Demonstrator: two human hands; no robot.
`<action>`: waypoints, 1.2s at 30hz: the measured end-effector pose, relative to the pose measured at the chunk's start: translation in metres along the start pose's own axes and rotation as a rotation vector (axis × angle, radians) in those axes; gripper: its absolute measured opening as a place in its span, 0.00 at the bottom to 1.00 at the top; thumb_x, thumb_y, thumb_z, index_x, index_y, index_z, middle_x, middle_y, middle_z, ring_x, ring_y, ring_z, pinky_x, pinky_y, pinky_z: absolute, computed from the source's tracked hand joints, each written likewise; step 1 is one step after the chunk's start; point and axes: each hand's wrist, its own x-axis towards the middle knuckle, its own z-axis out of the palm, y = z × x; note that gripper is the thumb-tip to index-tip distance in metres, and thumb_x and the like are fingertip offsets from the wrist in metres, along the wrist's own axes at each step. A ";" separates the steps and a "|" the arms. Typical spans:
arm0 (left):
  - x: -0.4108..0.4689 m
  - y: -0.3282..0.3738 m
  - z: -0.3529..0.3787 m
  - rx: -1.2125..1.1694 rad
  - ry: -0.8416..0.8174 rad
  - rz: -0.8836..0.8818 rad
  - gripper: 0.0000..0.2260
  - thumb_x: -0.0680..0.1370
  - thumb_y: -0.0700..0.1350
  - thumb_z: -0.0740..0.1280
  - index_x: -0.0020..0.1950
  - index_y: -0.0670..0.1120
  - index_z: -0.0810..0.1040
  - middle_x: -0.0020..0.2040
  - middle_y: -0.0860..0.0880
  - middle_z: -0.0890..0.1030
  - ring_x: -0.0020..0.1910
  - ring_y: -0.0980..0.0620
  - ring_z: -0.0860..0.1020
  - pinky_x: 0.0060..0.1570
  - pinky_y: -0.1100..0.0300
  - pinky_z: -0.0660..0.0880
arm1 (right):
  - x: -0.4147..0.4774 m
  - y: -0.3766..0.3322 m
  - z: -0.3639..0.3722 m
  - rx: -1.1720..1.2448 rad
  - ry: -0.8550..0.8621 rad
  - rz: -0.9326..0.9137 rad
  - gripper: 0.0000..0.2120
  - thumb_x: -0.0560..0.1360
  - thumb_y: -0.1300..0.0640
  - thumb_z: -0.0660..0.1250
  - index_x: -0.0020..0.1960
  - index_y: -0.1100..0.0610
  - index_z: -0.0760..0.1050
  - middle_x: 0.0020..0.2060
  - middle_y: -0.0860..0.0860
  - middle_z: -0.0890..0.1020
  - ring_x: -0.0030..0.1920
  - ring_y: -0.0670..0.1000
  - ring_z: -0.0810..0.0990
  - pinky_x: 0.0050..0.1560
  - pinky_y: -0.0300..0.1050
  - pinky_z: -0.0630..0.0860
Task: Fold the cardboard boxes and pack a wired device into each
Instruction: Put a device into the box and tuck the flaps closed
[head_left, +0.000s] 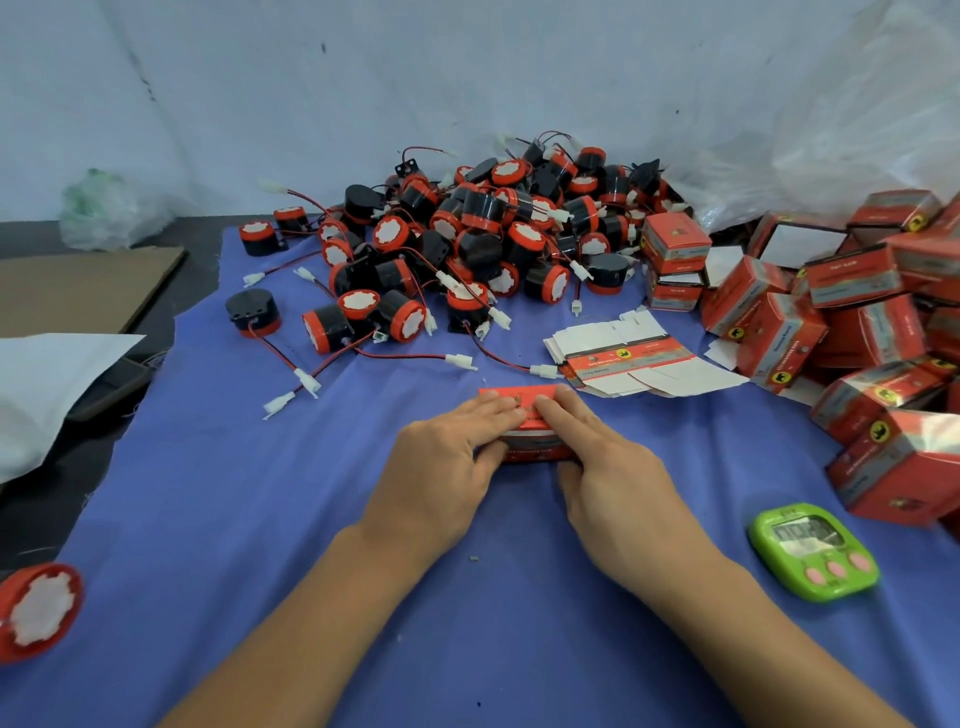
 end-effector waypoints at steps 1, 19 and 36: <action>-0.001 -0.001 0.000 -0.031 -0.002 -0.023 0.21 0.77 0.32 0.73 0.67 0.48 0.83 0.68 0.58 0.79 0.71 0.69 0.67 0.71 0.77 0.59 | 0.001 0.001 0.000 0.027 0.004 0.014 0.32 0.81 0.64 0.64 0.79 0.39 0.65 0.73 0.26 0.53 0.65 0.51 0.78 0.61 0.33 0.69; -0.002 0.007 0.005 0.206 0.021 0.093 0.20 0.76 0.37 0.76 0.68 0.45 0.83 0.67 0.47 0.82 0.68 0.47 0.79 0.66 0.56 0.74 | 0.010 -0.002 0.008 0.008 0.420 -0.245 0.25 0.66 0.72 0.77 0.57 0.49 0.86 0.55 0.42 0.86 0.57 0.44 0.79 0.59 0.19 0.64; 0.002 0.010 0.014 0.128 0.113 -0.043 0.14 0.79 0.50 0.69 0.62 0.47 0.86 0.62 0.50 0.85 0.66 0.53 0.79 0.67 0.60 0.70 | -0.006 -0.003 -0.009 0.344 0.017 -0.010 0.36 0.73 0.74 0.60 0.64 0.38 0.81 0.58 0.19 0.75 0.70 0.24 0.63 0.65 0.22 0.62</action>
